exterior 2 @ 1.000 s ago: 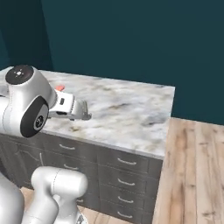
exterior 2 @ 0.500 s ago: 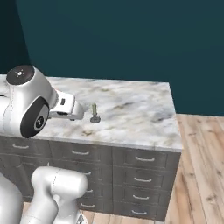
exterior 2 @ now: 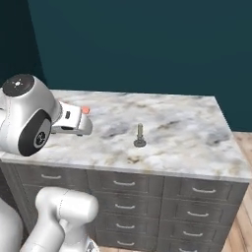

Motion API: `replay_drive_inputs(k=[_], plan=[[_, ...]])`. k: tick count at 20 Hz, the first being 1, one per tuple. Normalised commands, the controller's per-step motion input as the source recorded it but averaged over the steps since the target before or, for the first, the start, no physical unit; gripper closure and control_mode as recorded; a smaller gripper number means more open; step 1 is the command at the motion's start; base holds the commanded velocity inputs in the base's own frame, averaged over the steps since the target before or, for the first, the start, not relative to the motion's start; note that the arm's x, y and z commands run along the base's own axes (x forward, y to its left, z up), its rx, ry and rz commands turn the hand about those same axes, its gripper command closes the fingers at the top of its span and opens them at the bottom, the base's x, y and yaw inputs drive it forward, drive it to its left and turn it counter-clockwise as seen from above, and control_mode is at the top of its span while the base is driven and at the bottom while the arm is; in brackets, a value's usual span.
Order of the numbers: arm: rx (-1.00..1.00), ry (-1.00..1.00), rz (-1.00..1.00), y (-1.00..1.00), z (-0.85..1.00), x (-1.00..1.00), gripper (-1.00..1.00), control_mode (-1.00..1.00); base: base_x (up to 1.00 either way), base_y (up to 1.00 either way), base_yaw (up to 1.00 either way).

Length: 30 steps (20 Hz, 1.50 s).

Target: Pick the candle and candle from the dining table and place them in the open cabinet. Close the cabinet after placing the objects.

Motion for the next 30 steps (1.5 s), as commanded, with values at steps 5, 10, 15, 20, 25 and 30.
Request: replay_drive_inputs(k=[5, 10, 15, 20, 25, 30], plan=[[0.00, 0.00, 0.00, 0.00, 0.00, 0.00, -1.00, 1.00, 0.39, -0.45, -0.30], [0.00, 0.00, 0.00, 0.00, 0.00, 0.00, -1.00, 1.00, 0.12, -0.38, -0.41], [0.00, 0.00, 0.00, 0.00, 0.00, 0.00, -1.00, 1.00, 0.08, 0.22, -0.26], [0.00, 0.00, 0.00, 0.00, 0.00, 0.00, -1.00, 1.00, 0.27, 0.81, 0.02], [0.00, 0.00, 0.00, 0.00, 0.00, 0.00, -1.00, 1.00, 0.64, 0.47, 0.02], [0.00, 0.00, 0.00, 0.00, 0.00, 0.00, -1.00, 1.00, 0.24, 0.00, 0.00]])
